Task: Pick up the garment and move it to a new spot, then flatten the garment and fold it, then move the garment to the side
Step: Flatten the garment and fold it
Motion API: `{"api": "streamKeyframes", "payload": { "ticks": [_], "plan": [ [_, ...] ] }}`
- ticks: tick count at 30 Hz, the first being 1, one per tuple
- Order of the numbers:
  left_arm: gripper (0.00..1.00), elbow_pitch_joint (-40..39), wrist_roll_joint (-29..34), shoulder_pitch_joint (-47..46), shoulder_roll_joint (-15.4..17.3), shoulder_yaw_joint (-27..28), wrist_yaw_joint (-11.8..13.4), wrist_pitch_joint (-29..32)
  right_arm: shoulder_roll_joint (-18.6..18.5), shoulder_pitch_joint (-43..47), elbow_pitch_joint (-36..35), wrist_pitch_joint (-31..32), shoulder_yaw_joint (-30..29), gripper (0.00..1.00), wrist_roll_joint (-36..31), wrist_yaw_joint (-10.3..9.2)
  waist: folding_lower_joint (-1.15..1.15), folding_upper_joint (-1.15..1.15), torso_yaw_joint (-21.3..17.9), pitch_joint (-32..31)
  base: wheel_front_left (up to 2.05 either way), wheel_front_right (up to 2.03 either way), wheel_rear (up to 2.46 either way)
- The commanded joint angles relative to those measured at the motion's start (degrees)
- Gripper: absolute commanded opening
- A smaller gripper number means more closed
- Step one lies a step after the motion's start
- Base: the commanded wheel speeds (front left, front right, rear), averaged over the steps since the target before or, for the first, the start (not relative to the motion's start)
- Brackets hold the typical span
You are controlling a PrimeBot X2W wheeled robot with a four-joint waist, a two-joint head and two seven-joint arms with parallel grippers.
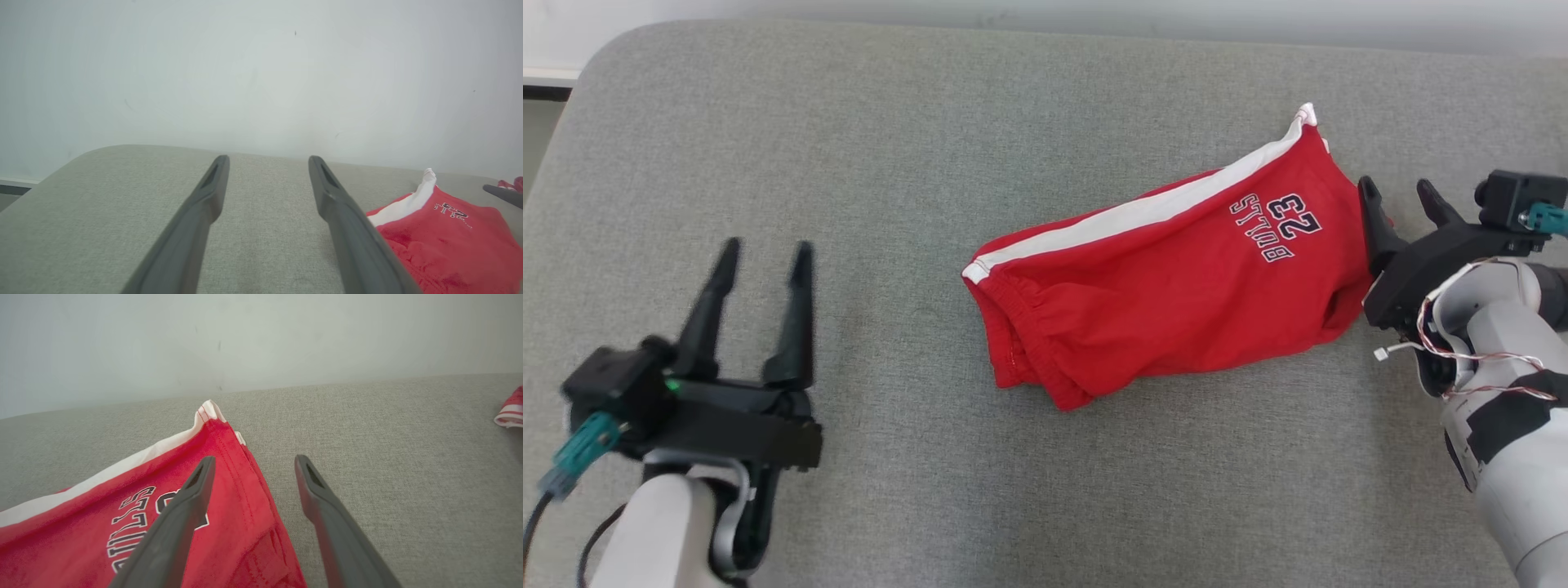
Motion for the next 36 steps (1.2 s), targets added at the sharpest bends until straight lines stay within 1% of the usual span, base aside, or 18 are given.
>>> {"api": "streamKeyframes", "payload": {
  "ticks": [1,3,5,6,9,12,15,16,17,18,24,29,36],
  "plan": [
    [1.0,-1.0,1.5,1.7,-1.0,2.2,0.1,-0.1,-0.6,0.9,0.5,-0.2,0.3,1.0,0.7,0.02,0.01,0.0,0.3,0.1,0.0,0.0,0.0],
    [1.0,-2.5,3.6,3.3,-2.3,5.6,0.0,-0.1,-0.7,1.2,1.1,-0.2,0.9,1.0,0.8,0.02,0.01,0.0,0.7,0.3,0.0,0.0,0.0],
    [1.0,-3.4,5.6,5.2,-3.8,7.6,-0.4,-0.1,-0.6,1.6,1.9,-0.3,1.3,1.0,1.0,0.02,0.01,0.0,0.9,0.5,0.0,0.0,0.0],
    [1.0,-3.4,5.6,5.2,-3.8,7.6,-0.4,-0.1,-0.6,1.6,1.9,-0.3,1.3,1.0,1.0,0.02,0.01,0.0,0.9,0.5,0.0,0.0,0.0],
    [1.0,-4.0,7.8,7.2,-5.5,9.6,-0.9,-0.1,-0.5,1.6,3.7,-0.4,1.3,1.0,1.4,0.02,0.01,0.0,1.3,0.6,0.0,0.0,0.0],
    [1.0,-4.0,9.9,8.6,-6.5,10.5,-1.5,-0.1,-0.4,1.6,5.6,-0.3,1.4,1.0,1.4,0.02,0.01,0.0,1.8,0.7,0.0,0.0,0.0],
    [1.0,-3.9,10.8,9.4,-7.3,11.3,-1.6,-0.1,0.0,1.5,7.3,-0.3,1.4,1.0,1.7,0.02,0.01,0.0,2.0,0.8,0.0,0.0,0.0],
    [1.0,-3.9,11.0,9.5,-7.5,11.5,-1.7,-0.1,0.2,1.6,7.8,0.2,1.6,0.94,1.7,0.02,0.01,0.0,2.0,0.7,0.0,0.0,0.0],
    [1.0,-3.8,11.1,9.6,-7.7,11.7,-1.8,-0.1,0.5,1.7,8.1,0.8,1.8,0.44,2.1,0.02,0.01,0.0,2.0,0.7,0.0,0.0,0.0],
    [1.0,-3.7,11.3,9.7,-7.8,12.0,-1.9,-0.1,0.8,1.9,8.2,0.8,2.0,0.01,2.3,0.02,0.01,0.0,1.9,0.6,0.0,0.0,0.0],
    [1.0,-3.4,11.8,10.5,-8.4,11.6,-1.8,-0.1,1.2,3.1,7.0,-0.7,2.9,0.0,4.5,0.02,0.01,0.0,0.6,-1.1,0.0,0.0,0.0],
    [1.0,-3.1,11.9,11.9,-7.7,11.1,-1.8,-0.1,0.8,6.2,4.9,-2.0,3.8,0.0,7.3,0.02,0.01,0.0,-1.4,-3.8,0.0,0.0,0.0],
    [1.0,-2.6,12.4,14.6,-7.0,10.8,-1.9,-0.1,-2.8,13.6,1.4,-3.1,4.1,0.0,12.7,0.02,0.01,0.0,-4.2,-7.9,0.0,0.0,0.0]
  ]
}}
